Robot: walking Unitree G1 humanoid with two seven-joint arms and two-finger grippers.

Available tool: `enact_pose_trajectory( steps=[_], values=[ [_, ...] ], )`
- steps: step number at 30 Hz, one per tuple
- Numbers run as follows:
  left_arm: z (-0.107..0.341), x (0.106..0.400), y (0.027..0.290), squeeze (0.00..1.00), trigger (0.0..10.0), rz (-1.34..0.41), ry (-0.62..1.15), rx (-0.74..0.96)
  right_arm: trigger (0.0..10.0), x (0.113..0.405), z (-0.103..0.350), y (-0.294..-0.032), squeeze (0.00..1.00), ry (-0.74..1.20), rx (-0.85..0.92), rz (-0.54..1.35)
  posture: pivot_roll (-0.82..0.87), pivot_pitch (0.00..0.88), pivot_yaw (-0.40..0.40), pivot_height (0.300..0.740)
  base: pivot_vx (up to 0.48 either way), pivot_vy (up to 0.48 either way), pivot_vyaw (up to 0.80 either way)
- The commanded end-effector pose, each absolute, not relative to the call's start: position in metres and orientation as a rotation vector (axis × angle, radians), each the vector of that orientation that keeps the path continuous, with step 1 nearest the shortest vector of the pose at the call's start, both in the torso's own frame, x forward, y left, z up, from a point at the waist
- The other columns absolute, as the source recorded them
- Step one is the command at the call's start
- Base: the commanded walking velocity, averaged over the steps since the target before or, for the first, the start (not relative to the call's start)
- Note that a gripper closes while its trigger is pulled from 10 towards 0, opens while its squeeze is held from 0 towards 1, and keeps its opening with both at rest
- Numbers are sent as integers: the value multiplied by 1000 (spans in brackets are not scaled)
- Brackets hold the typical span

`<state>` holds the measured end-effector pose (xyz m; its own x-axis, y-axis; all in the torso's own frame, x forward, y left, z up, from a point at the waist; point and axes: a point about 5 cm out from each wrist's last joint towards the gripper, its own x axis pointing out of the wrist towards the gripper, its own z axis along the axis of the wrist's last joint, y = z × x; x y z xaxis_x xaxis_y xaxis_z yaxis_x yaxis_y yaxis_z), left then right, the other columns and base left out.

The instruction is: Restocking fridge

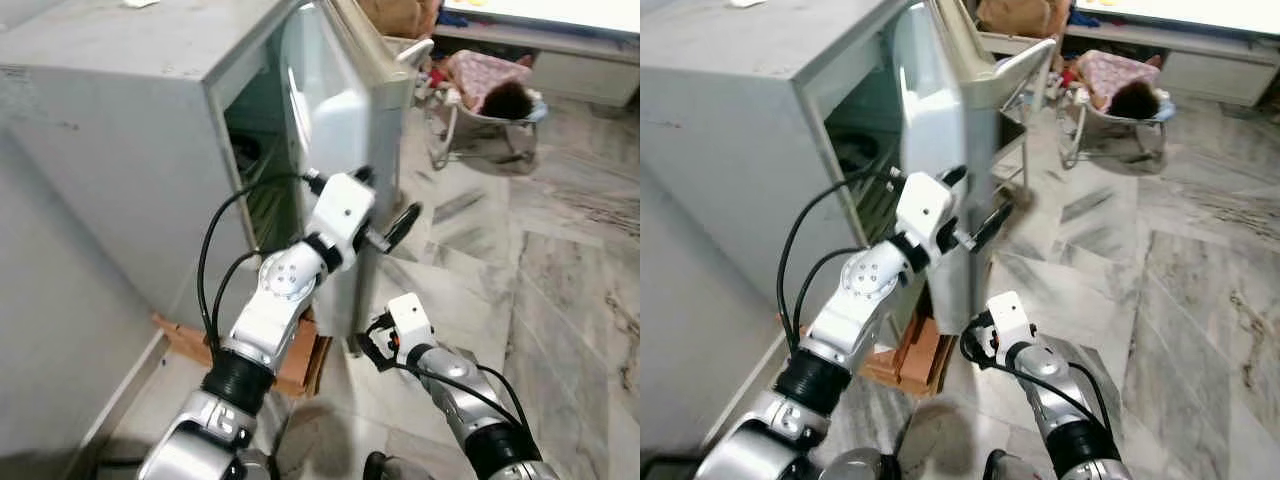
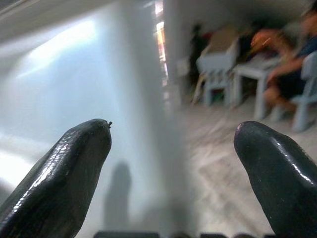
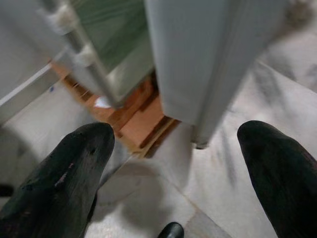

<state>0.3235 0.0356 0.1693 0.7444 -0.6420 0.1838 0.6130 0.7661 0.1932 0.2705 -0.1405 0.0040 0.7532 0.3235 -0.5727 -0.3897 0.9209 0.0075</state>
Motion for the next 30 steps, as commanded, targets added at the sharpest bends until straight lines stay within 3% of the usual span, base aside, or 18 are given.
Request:
enact_pose_trajectory(
  steps=[1,2,3,4,8,12,19,25,30],
  values=[
    [152,330,65,0,10000,-581,-162,125,10000,270,6,-145,0,597,-113,385,-10,30,27,735,0,0,0],
    [150,331,82,0,10000,-530,-153,142,10000,271,7,-144,0,580,-123,386,-7,36,30,735,0,0,0],
    [150,331,82,0,10000,-530,-153,142,10000,271,7,-144,0,580,-123,386,-7,36,30,735,0,0,0],
    [146,333,105,0,10000,-445,-125,158,10000,273,11,-142,0,551,-116,385,-6,37,31,735,0,0,0],
    [144,322,138,0,10000,-315,-126,151,10000,281,21,-139,0,490,-70,350,-5,40,35,735,0,0,0],
    [132,311,155,0,10000,-245,-95,149,10000,286,27,-138,0,459,-46,335,1,41,33,735,0,0,0],
    [104,262,199,0,10000,-131,18,237,10000,298,52,-136,0,282,-113,275,27,60,26,735,0,-396,0],
    [97,245,214,0,10000,-41,51,266,10000,304,63,-145,0,208,-133,174,42,61,9,735,0,-456,0],
    [87,236,213,0,10000,-24,86,257,10000,303,73,-150,0,155,-80,205,31,67,2,735,0,-458,0]
  ],
)
